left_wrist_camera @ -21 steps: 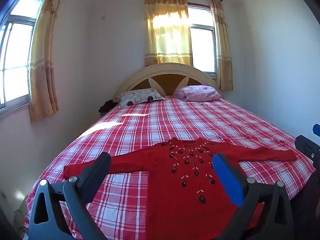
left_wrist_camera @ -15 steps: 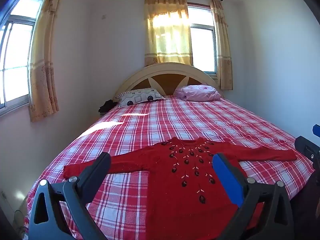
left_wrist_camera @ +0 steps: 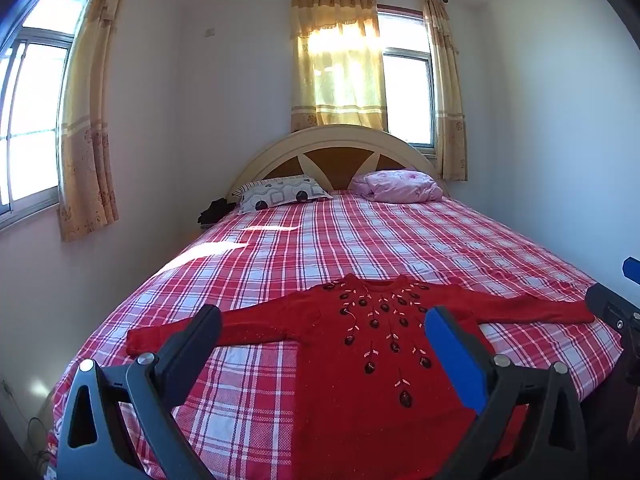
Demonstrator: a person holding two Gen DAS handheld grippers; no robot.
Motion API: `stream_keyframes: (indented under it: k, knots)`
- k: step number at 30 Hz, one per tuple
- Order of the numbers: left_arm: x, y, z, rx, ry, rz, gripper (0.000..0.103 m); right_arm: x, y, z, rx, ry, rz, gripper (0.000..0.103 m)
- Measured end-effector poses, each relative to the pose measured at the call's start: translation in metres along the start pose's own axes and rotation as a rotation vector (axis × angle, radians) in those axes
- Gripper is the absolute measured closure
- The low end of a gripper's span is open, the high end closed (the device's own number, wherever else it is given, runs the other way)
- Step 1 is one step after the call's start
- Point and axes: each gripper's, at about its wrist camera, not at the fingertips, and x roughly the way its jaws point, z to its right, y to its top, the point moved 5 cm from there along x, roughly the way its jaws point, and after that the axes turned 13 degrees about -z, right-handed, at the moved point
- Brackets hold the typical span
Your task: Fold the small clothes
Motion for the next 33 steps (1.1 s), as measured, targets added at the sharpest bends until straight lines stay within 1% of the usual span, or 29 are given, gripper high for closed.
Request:
stream_keyframes:
  k: [33]
  knots:
    - [0.015,-0.007,0.009,0.032,-0.003,-0.038,0.001,0.011,-0.007,0.000,-0.006,0.001,-0.037,0.000]
